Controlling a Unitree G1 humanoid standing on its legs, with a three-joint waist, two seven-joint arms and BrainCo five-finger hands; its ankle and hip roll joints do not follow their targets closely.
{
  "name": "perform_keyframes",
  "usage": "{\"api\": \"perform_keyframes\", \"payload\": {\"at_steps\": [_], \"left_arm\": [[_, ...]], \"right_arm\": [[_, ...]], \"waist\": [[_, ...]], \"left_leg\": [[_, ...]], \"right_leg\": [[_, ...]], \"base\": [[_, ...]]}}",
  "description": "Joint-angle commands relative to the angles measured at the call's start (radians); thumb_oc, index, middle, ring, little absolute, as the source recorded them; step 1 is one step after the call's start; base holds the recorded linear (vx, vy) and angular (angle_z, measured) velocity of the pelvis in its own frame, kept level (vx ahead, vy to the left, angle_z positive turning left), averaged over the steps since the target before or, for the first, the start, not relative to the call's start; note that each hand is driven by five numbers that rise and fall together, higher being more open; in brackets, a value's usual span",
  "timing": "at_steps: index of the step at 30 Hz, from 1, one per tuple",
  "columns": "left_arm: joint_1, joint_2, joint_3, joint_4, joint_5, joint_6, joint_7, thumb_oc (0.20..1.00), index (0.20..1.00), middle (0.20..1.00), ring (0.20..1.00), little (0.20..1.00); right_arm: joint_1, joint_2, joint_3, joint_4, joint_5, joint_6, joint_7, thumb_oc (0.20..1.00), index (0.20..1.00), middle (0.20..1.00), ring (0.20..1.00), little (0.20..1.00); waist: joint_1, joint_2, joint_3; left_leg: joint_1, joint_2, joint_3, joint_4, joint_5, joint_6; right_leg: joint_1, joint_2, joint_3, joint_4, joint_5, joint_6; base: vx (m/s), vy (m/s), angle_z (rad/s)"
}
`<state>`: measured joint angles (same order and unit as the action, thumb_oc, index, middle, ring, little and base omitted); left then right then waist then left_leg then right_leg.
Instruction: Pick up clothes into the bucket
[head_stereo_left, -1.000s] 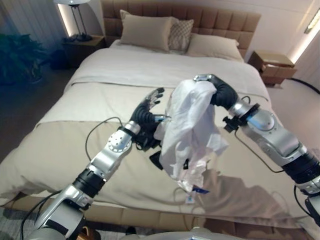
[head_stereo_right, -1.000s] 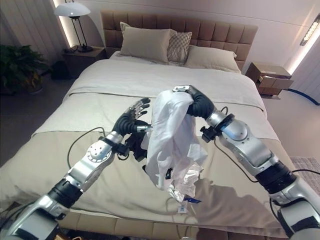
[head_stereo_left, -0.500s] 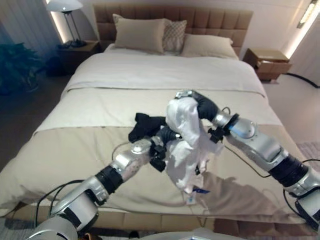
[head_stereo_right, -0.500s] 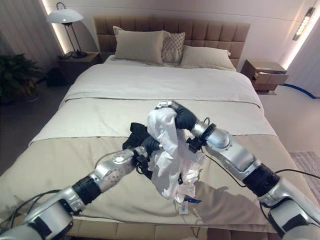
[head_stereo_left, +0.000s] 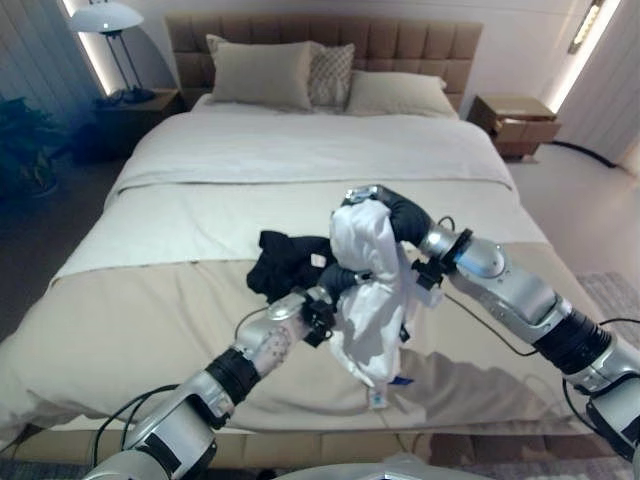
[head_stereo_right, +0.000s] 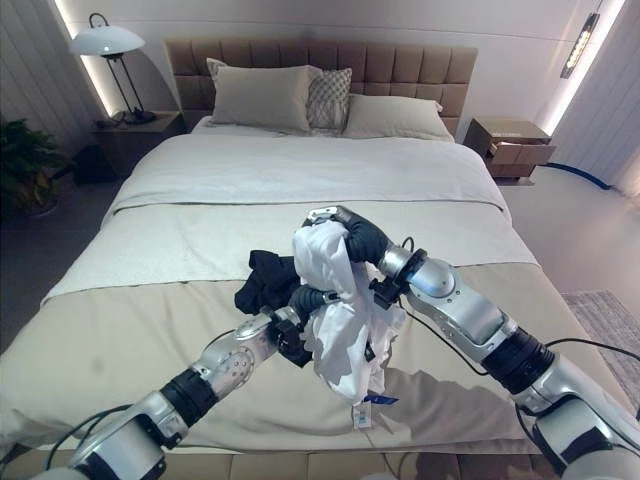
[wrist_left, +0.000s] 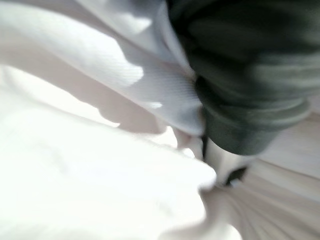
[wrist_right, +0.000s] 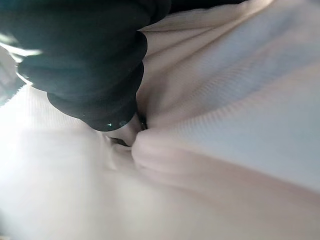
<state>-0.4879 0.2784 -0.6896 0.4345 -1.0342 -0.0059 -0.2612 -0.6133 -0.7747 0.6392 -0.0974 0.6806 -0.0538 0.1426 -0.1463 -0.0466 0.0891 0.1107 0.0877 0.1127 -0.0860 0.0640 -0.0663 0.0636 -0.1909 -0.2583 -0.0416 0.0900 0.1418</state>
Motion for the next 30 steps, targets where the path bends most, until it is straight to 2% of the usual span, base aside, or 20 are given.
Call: {"api": "perform_keyframes", "payload": {"at_steps": [1, 8, 10, 11, 12, 13, 14, 15, 18, 19, 21, 24, 25, 26, 30], "left_arm": [[-0.034, -0.036, 0.022, 0.080, 0.048, -0.037, 0.047, 0.200, 0.200, 0.200, 0.200, 0.200], [0.008, -0.008, 0.072, 0.073, 0.137, -0.075, 0.084, 0.200, 0.200, 0.200, 0.200, 0.200], [0.045, 0.048, 0.100, 0.000, 0.222, -0.104, 0.107, 0.200, 0.200, 0.200, 0.200, 0.200], [0.046, 0.048, 0.099, -0.002, 0.222, -0.104, 0.108, 0.200, 0.200, 0.200, 0.200, 0.200], [0.093, 0.097, 0.133, -0.074, 0.289, -0.121, 0.125, 0.200, 0.200, 0.200, 0.200, 0.200], [0.095, 0.098, 0.132, -0.076, 0.289, -0.120, 0.126, 0.200, 0.200, 0.200, 0.200, 0.200], [0.160, 0.142, 0.187, -0.140, 0.355, -0.133, 0.146, 0.200, 0.200, 0.200, 0.200, 0.200], [0.160, 0.142, 0.187, -0.140, 0.355, -0.133, 0.146, 0.200, 0.200, 0.200, 0.200, 0.200], [0.326, 0.196, 0.339, -0.261, 0.445, -0.156, 0.174, 0.200, 0.200, 0.200, 0.200, 0.200], [0.415, 0.190, 0.432, -0.308, 0.487, -0.176, 0.200, 0.200, 0.200, 0.200, 0.200, 0.200], [0.455, 0.183, 0.463, -0.325, 0.489, -0.179, 0.203, 0.200, 0.200, 0.200, 0.200, 0.200], [0.554, 0.132, 0.606, -0.337, 0.458, -0.213, 0.221, 0.200, 0.200, 0.200, 0.200, 0.200], [0.556, 0.132, 0.607, -0.338, 0.458, -0.212, 0.221, 0.200, 0.200, 0.200, 0.200, 0.200], [0.581, 0.107, 0.674, -0.344, 0.443, -0.236, 0.232, 0.200, 0.200, 0.200, 0.200, 0.200], [0.602, 0.077, 0.740, -0.354, 0.435, -0.260, 0.250, 0.200, 0.200, 0.200, 0.200, 0.200]], "right_arm": [[-0.145, 0.058, -0.095, -0.040, 0.078, -0.099, -0.011, 0.200, 0.200, 0.200, 0.200, 0.200], [-0.080, 0.038, -0.160, -0.062, 0.100, -0.103, -0.009, 0.200, 0.200, 0.200, 0.200, 0.200], [-0.028, 0.019, -0.211, -0.075, 0.104, -0.104, -0.014, 0.200, 0.200, 0.200, 0.200, 0.200], [-0.026, 0.019, -0.212, -0.076, 0.104, -0.104, -0.014, 0.200, 0.200, 0.200, 0.200, 0.200], [0.017, 0.010, -0.262, -0.086, 0.106, -0.106, -0.021, 0.200, 0.200, 0.200, 0.200, 0.200], [0.019, 0.011, -0.263, -0.087, 0.106, -0.106, -0.021, 0.200, 0.200, 0.200, 0.200, 0.200], [0.066, 0.009, -0.321, -0.086, 0.106, -0.110, -0.033, 0.476, 0.476, 0.476, 0.476, 0.476], [0.066, 0.009, -0.321, -0.086, 0.106, -0.110, -0.033, 1.000, 1.000, 1.000, 1.000, 1.000], [0.159, 0.011, -0.412, -0.105, 0.107, -0.112, -0.035, 1.000, 1.000, 1.000, 1.000, 1.000], [0.204, 0.025, -0.449, -0.102, 0.107, -0.111, -0.031, 1.000, 1.000, 1.000, 1.000, 1.000], [0.221, 0.030, -0.461, -0.097, 0.106, -0.110, -0.028, 1.000, 1.000, 1.000, 1.000, 1.000], [0.290, 0.061, -0.515, -0.056, 0.056, -0.105, -0.028, 1.000, 1.000, 1.000, 1.000, 1.000], [0.290, 0.061, -0.514, -0.057, 0.055, -0.105, -0.029, 1.000, 1.000, 1.000, 1.000, 1.000], [0.319, 0.090, -0.534, -0.028, 0.013, -0.108, -0.031, 1.000, 1.000, 1.000, 1.000, 1.000], [0.356, 0.146, -0.559, 0.014, -0.067, -0.113, -0.041, 1.000, 1.000, 1.000, 1.000, 1.000]], "waist": [[0.024, -0.047, -0.007], [0.034, -0.046, -0.005], [0.045, -0.044, -0.001], [0.045, -0.044, -0.001], [0.056, -0.042, 0.004], [0.056, -0.043, 0.003], [0.067, -0.041, 0.007], [0.067, -0.041, 0.007], [0.090, -0.040, 0.013], [0.103, -0.040, 0.015], [0.106, -0.041, 0.015], [0.121, -0.036, 0.016], [0.120, -0.036, 0.015], [0.129, -0.035, 0.017], [0.142, -0.031, 0.021]], "left_leg": [[-0.027, 0.027, 0.014, 0.078, -0.059, -0.003], [-0.030, 0.029, 0.009, 0.083, -0.059, -0.004], [-0.035, 0.030, 0.002, 0.088, -0.058, -0.004], [-0.035, 0.030, 0.002, 0.088, -0.058, -0.004], [-0.037, 0.031, -0.001, 0.092, -0.058, -0.003], [-0.037, 0.031, -0.001, 0.092, -0.058, -0.003], [-0.040, 0.032, -0.005, 0.096, -0.059, -0.003], [-0.040, 0.032, -0.005, 0.096, -0.059, -0.003], [-0.044, 0.033, -0.013, 0.101, -0.060, -0.003], [-0.048, 0.034, -0.018, 0.106, -0.061, -0.003], [-0.050, 0.035, -0.021, 0.109, -0.063, -0.004], [-0.049, 0.036, -0.029, 0.116, -0.067, -0.005], [-0.049, 0.037, -0.029, 0.117, -0.067, -0.005], [-0.049, 0.038, -0.033, 0.120, -0.069, -0.006], [-0.060, 0.045, -0.054, 0.129, -0.066, -0.009]], "right_leg": [[0.032, -0.068, -0.009, 0.049, -0.004, 0.076], [0.035, -0.065, -0.014, 0.050, -0.007, 0.073], [0.037, -0.064, -0.018, 0.052, -0.010, 0.071], [0.037, -0.064, -0.018, 0.052, -0.010, 0.071], [0.039, -0.064, -0.022, 0.052, -0.012, 0.070], [0.039, -0.064, -0.022, 0.052, -0.012, 0.070], [0.042, -0.063, -0.026, 0.052, -0.015, 0.067], [0.042, -0.063, -0.026, 0.052, -0.015, 0.067], [0.047, -0.062, -0.033, 0.052, -0.021, 0.065], [0.051, -0.062, -0.038, 0.053, -0.027, 0.062], [0.054, -0.062, -0.039, 0.053, -0.030, 0.060], [0.064, -0.060, -0.049, 0.057, -0.040, 0.056], [0.064, -0.059, -0.049, 0.057, -0.041, 0.055], [0.068, -0.059, -0.055, 0.060, -0.047, 0.052], [0.070, -0.055, -0.070, 0.083, -0.068, 0.043]], "base": [[0.00, 0.000, 0.00], [0.00, 0.000, 0.00], [0.00, 0.000, 0.00], [0.00, 0.000, 0.00], [0.00, 0.000, 0.00], [0.00, -0.034, 0.02], [0.00, 0.000, 0.00], [0.00, 0.000, 0.00], [0.01, -0.028, 0.02], [0.01, -0.042, 0.05], [0.01, -0.023, 0.07], [0.01, -0.022, 0.10], [0.02, -0.040, 0.06], [0.01, -0.025, 0.07], [-0.01, -0.049, 0.19]]}}
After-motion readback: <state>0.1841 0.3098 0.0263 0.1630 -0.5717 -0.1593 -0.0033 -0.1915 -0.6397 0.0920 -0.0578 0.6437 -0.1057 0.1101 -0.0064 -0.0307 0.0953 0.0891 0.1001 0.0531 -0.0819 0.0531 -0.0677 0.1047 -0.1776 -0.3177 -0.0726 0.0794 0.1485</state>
